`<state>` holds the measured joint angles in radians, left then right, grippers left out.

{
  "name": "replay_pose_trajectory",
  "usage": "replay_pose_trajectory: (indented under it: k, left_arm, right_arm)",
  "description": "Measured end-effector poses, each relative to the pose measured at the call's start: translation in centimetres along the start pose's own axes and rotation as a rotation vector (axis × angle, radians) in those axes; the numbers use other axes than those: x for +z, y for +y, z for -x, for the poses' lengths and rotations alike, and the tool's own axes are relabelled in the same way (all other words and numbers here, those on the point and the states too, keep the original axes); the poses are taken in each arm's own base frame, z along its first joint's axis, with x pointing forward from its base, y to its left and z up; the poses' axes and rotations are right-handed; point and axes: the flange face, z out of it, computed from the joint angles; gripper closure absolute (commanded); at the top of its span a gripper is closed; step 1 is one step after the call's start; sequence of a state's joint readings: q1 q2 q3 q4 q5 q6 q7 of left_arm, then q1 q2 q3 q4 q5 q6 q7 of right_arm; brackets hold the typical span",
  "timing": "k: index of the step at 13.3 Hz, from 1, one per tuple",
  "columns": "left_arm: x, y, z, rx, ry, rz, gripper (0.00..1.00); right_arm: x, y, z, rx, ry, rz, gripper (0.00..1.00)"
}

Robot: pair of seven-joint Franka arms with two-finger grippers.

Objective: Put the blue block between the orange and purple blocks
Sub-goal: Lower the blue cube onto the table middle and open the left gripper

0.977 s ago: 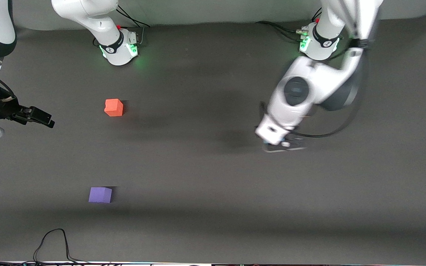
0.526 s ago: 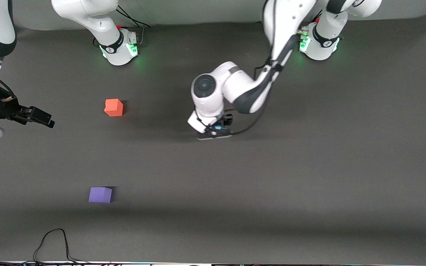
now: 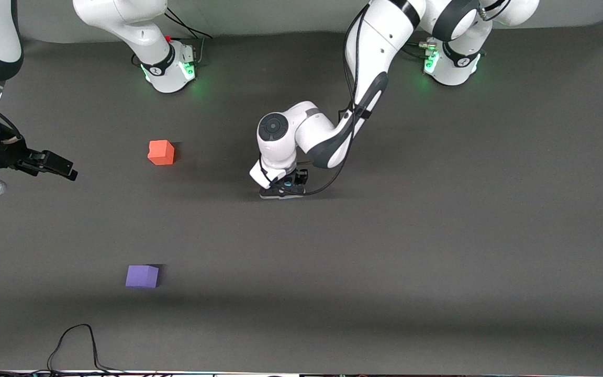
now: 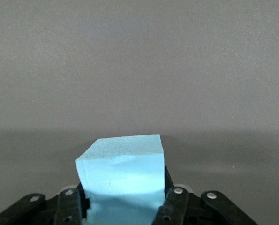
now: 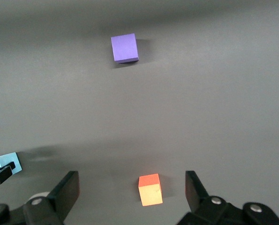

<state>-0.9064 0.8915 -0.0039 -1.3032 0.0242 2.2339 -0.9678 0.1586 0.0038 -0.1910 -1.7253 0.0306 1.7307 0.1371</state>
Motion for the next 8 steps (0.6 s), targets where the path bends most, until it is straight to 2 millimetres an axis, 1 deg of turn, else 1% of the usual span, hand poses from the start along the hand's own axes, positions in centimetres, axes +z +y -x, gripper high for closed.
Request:
replay_pose_trajectory:
  k: [3, 5, 6, 7, 8]
  left_arm:
    - [-0.3, -0.1, -0.5, 0.002, 0.016, -0.004, 0.00]
    - [-1.3, -0.2, -1.3, -0.002, 0.028, -0.006, 0.00]
    - [-2.5, -0.9, -2.2, -0.015, 0.018, -0.026, 0.00]
    - [-4.7, -2.3, -3.8, -0.034, 0.005, -0.048, 0.00]
    - [-7.7, -4.5, -6.1, -0.051, -0.018, -0.059, 0.00]
  right_arm:
    - [0.0, -0.6, 0.1, -0.011, 0.001, 0.000, 0.00]
    - [0.0, -1.0, 0.1, -0.019, 0.001, 0.000, 0.00]
    - [0.1, -1.2, 0.1, -0.022, -0.001, 0.001, 0.00]
    - [0.4, -1.5, 0.1, -0.027, -0.006, 0.002, 0.00]
    - [0.6, -2.0, 0.1, -0.035, -0.011, 0.003, 0.00]
